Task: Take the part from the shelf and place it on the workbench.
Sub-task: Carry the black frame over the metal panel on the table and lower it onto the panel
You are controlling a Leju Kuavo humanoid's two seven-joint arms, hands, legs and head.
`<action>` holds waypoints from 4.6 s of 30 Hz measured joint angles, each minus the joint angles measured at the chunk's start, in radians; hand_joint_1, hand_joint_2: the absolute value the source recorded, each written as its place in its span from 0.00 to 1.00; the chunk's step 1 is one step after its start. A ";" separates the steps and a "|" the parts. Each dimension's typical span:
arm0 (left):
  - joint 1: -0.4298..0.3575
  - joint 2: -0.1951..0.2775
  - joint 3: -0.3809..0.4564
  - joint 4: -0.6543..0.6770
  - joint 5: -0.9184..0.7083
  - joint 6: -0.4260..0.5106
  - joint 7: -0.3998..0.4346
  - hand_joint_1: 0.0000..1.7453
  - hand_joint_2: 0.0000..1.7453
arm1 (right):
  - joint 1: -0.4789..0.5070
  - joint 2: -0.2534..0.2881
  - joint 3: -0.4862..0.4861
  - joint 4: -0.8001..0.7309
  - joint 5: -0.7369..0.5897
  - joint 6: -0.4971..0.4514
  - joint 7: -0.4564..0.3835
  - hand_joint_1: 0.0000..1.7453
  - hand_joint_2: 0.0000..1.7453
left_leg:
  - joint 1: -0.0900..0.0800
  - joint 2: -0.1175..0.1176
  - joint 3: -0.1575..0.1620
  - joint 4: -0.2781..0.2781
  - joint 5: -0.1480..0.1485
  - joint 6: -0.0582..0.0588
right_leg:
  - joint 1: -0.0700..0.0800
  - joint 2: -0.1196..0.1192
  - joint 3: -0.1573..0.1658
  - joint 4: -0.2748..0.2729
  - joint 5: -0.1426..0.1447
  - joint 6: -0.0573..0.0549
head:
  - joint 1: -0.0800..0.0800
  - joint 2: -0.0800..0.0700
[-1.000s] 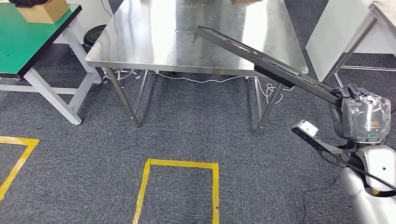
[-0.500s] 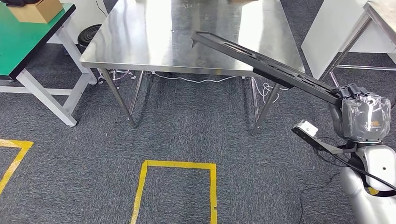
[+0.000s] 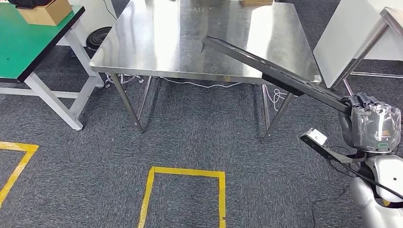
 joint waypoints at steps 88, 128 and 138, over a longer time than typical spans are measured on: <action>-0.008 -0.008 0.030 -0.003 0.007 0.019 -0.025 0.00 0.00 | -0.004 -0.037 -0.002 0.020 -0.017 -0.009 0.010 1.00 1.00 | 0.000 0.002 -0.028 -0.052 0.086 0.035 | -0.022 0.002 -0.029 0.124 -0.067 0.021 | 0.002 0.000; -0.005 -0.010 0.043 -0.001 -0.011 0.016 -0.026 0.00 0.00 | -0.086 -0.089 -0.024 0.106 0.136 0.031 0.056 1.00 1.00 | -0.007 -0.003 -0.069 0.083 -0.018 -0.016 | -0.011 0.005 0.032 -0.009 -0.001 -0.044 | -0.003 0.000; -0.004 -0.005 0.046 -0.001 -0.011 0.017 -0.027 0.00 0.00 | -0.090 -0.081 -0.022 0.107 0.139 0.030 0.055 1.00 1.00 | 0.018 0.002 -0.075 0.013 0.063 -0.014 | -0.010 0.009 0.051 -0.013 -0.021 -0.032 | -0.004 0.000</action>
